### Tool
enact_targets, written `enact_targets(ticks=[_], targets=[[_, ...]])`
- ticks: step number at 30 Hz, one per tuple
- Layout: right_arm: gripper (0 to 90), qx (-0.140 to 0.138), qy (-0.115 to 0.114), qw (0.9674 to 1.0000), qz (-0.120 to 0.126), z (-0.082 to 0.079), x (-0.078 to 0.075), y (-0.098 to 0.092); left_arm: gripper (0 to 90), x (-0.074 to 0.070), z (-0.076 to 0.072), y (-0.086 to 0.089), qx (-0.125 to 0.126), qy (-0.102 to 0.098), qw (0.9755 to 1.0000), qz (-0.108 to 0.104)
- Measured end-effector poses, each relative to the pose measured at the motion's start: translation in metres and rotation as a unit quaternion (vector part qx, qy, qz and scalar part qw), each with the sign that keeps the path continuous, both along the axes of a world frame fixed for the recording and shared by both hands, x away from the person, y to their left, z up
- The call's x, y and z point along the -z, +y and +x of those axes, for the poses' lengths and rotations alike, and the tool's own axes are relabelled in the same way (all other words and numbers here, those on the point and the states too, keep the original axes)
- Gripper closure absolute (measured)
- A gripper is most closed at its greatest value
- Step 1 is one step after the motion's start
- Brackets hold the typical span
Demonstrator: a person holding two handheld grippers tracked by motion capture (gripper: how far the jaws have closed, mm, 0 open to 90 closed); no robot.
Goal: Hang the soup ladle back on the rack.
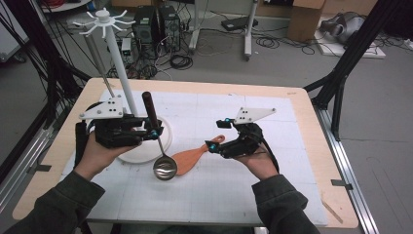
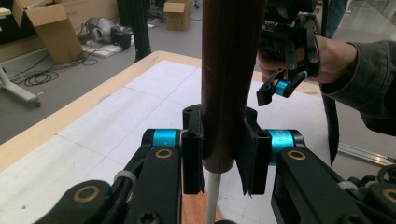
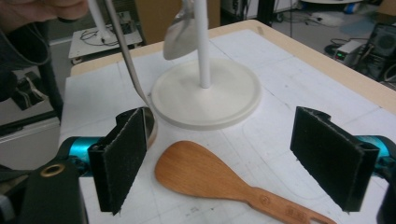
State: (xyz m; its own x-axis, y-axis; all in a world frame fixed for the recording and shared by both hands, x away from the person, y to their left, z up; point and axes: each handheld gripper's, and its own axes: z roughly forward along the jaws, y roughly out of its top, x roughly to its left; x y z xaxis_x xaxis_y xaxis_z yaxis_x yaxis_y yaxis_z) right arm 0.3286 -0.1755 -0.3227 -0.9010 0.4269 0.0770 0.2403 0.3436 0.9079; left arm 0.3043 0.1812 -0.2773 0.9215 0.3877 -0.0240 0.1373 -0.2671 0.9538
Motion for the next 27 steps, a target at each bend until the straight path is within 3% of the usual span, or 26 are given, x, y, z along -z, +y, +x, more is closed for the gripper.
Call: enact_targets(ticks=[9,12,27], targets=[[15.4,0.024,0.012,0.9996,-0.011,-0.002,0.013,-0.014,73.4,-0.005,0.0,0.008,-0.009,-0.001,1.0,0.001],[15.0,0.034,0.001,0.9993,-0.017,-0.004,0.014,-0.02,73.5,-0.006,0.0,0.012,-0.014,-0.002,0.9999,0.002],[11.2,0.072,0.019,0.9971,-0.016,-0.015,0.041,-0.05,73.5,-0.016,0.009,0.03,-0.042,0.001,0.9991,0.001]])
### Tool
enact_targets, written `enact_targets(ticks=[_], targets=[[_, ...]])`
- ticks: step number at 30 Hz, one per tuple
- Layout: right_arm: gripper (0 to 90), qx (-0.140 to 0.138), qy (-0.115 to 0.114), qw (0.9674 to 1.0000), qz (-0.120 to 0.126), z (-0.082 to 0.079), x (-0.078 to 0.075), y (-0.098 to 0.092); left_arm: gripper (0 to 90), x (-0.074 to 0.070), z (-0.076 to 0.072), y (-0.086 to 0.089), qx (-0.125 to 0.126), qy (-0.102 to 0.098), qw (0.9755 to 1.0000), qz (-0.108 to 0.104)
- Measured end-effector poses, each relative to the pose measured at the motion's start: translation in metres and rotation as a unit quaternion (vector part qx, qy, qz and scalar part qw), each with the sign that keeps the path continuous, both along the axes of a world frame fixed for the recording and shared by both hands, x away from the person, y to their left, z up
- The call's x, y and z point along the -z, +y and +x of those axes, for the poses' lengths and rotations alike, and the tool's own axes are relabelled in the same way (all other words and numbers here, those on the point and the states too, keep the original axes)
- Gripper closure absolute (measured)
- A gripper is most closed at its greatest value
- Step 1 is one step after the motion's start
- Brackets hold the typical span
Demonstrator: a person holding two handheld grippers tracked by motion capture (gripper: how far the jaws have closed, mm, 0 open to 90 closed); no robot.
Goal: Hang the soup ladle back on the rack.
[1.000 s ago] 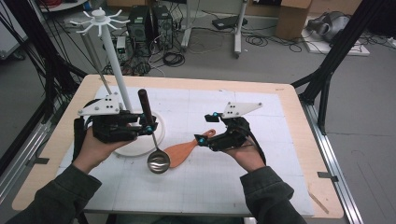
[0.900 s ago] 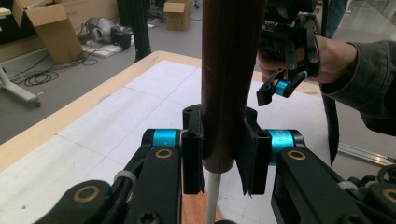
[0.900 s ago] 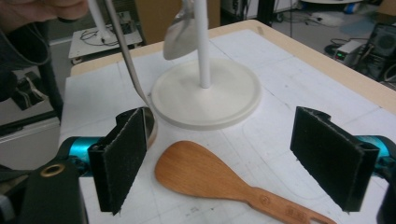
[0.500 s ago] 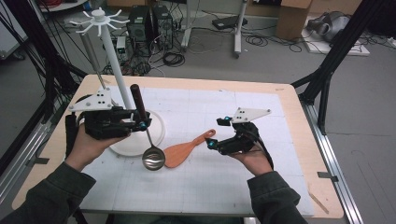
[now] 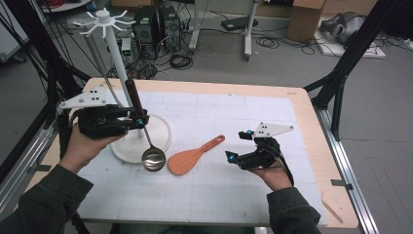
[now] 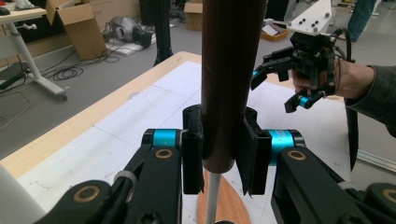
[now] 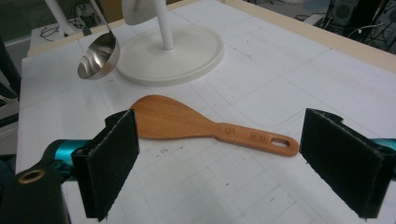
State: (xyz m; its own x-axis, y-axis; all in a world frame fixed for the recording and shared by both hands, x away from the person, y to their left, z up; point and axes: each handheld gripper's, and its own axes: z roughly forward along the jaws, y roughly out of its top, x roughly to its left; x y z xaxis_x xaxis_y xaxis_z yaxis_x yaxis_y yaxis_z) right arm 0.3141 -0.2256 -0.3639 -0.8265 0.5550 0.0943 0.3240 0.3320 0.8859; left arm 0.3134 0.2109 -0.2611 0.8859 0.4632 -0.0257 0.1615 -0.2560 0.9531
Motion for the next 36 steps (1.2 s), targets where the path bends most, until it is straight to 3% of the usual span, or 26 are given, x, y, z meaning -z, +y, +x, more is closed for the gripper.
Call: enact_targets(ticks=[14,17,36], targets=[[8.7,0.01,0.002,0.9999,0.001,-0.002,0.009,-0.003,73.5,-0.007,0.003,0.013,-0.01,0.004,0.9999,-0.011],[0.3,0.022,0.001,0.9997,-0.004,-0.003,0.01,-0.004,73.5,-0.008,0.002,0.014,-0.012,0.003,0.9999,-0.009],[0.3,0.022,0.009,0.9997,-0.006,-0.002,0.016,-0.004,73.6,-0.015,-0.008,0.024,-0.017,-0.001,0.9997,-0.02]])
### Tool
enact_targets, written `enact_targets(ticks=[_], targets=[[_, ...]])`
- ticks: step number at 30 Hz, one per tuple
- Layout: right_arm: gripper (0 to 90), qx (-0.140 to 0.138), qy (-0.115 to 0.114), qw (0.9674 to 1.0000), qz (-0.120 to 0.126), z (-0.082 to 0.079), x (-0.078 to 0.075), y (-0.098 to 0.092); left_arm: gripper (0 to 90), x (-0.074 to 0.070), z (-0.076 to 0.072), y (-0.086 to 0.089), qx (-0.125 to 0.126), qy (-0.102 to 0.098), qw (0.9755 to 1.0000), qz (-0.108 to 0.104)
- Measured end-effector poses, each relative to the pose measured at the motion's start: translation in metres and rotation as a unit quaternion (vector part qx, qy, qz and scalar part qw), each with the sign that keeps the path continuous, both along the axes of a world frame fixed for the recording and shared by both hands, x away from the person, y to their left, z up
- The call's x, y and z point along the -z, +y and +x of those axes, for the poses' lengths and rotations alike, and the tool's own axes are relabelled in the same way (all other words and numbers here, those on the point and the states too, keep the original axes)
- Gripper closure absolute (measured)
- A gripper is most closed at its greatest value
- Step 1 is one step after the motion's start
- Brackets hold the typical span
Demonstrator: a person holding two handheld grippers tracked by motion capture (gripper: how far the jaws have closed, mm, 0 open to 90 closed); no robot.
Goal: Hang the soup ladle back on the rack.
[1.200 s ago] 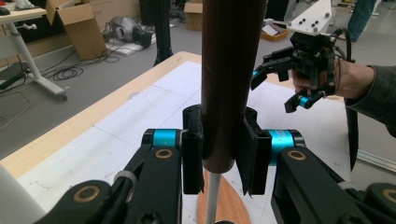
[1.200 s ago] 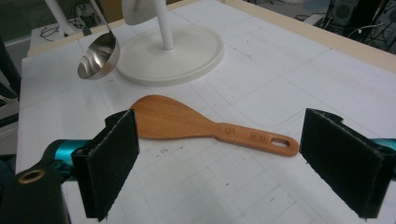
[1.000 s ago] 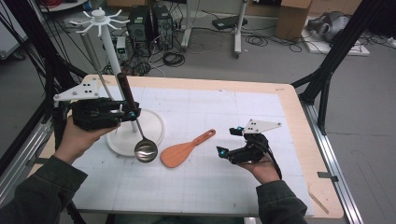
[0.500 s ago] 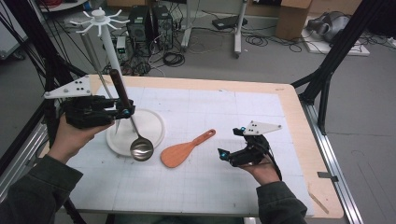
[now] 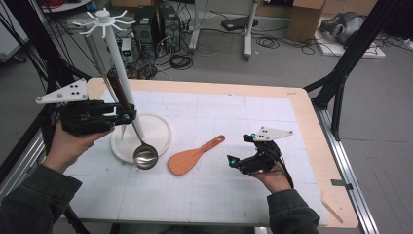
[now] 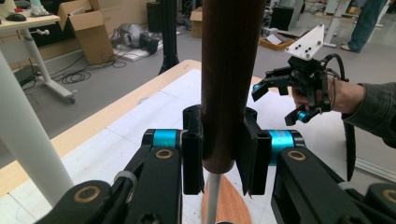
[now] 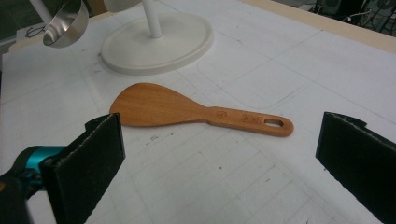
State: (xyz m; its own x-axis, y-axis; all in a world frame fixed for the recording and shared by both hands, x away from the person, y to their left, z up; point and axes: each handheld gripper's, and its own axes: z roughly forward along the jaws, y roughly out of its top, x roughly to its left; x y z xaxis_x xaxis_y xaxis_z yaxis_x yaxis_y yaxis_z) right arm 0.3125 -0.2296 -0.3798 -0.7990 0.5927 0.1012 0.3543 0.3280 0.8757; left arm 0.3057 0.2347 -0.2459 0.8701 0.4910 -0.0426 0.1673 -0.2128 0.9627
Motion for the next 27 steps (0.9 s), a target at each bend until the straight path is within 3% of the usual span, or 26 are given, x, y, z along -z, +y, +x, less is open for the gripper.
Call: enact_targets(ticks=[22,25,27], targets=[[0.3,-0.001,0.005,1.0,-0.003,0.0,0.002,0.004,73.7,-0.007,-0.01,0.007,-0.006,-0.009,0.9999,0.0],[0.3,0.0,0.006,1.0,-0.004,0.0,0.003,0.004,73.7,-0.016,-0.012,0.006,-0.002,-0.018,0.9995,0.026],[0.3,0.001,0.006,1.0,-0.004,0.001,0.003,0.004,73.6,-0.026,-0.014,0.006,0.003,-0.027,0.9994,0.023]])
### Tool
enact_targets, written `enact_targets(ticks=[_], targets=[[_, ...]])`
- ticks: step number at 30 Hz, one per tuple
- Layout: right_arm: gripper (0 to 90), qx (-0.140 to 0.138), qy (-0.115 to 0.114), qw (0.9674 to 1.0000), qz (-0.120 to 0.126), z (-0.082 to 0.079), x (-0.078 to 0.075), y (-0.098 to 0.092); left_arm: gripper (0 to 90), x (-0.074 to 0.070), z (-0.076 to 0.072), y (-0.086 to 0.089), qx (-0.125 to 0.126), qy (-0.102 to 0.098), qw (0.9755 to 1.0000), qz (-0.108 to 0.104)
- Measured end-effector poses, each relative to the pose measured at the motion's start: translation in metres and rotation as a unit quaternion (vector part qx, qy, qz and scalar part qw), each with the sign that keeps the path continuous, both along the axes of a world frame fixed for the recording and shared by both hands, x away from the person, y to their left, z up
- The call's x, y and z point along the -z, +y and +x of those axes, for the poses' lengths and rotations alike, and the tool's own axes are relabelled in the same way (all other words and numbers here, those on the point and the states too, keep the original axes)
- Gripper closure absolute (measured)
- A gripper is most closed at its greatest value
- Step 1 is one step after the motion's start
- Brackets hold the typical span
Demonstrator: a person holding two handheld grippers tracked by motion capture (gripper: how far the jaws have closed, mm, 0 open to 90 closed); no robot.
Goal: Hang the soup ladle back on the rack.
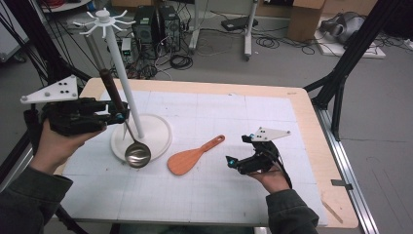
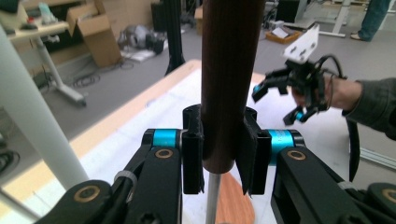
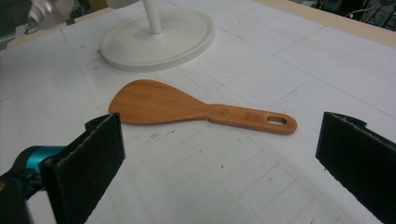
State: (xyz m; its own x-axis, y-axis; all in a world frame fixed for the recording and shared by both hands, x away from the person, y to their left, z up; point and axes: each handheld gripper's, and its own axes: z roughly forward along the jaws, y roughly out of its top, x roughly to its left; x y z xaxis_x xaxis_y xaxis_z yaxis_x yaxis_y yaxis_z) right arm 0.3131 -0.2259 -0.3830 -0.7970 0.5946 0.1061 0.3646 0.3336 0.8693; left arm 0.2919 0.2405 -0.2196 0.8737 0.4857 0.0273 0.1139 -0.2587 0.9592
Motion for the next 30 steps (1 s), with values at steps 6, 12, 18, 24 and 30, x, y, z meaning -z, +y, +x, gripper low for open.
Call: enact_targets(ticks=[6,12,18,24,30], targets=[[0.3,-0.003,-0.002,1.0,0.003,0.0,0.001,0.0,73.6,-0.018,0.006,0.004,0.001,0.004,1.0,-0.004],[0.3,-0.001,-0.002,1.0,0.003,0.0,0.0,-0.001,73.6,-0.028,0.019,0.006,0.005,0.011,0.9999,-0.007],[0.3,0.001,-0.003,1.0,0.003,0.0,0.001,-0.001,73.6,-0.037,0.031,0.005,0.003,0.018,0.9998,-0.001],[0.3,0.001,-0.002,1.0,0.006,0.0,0.001,-0.002,73.5,-0.04,0.039,0.008,0.001,0.024,0.9997,-0.003],[0.3,0.0,-0.001,1.0,0.006,0.0,0.001,-0.002,73.5,-0.04,0.045,0.008,-0.003,0.03,0.9996,-0.003]])
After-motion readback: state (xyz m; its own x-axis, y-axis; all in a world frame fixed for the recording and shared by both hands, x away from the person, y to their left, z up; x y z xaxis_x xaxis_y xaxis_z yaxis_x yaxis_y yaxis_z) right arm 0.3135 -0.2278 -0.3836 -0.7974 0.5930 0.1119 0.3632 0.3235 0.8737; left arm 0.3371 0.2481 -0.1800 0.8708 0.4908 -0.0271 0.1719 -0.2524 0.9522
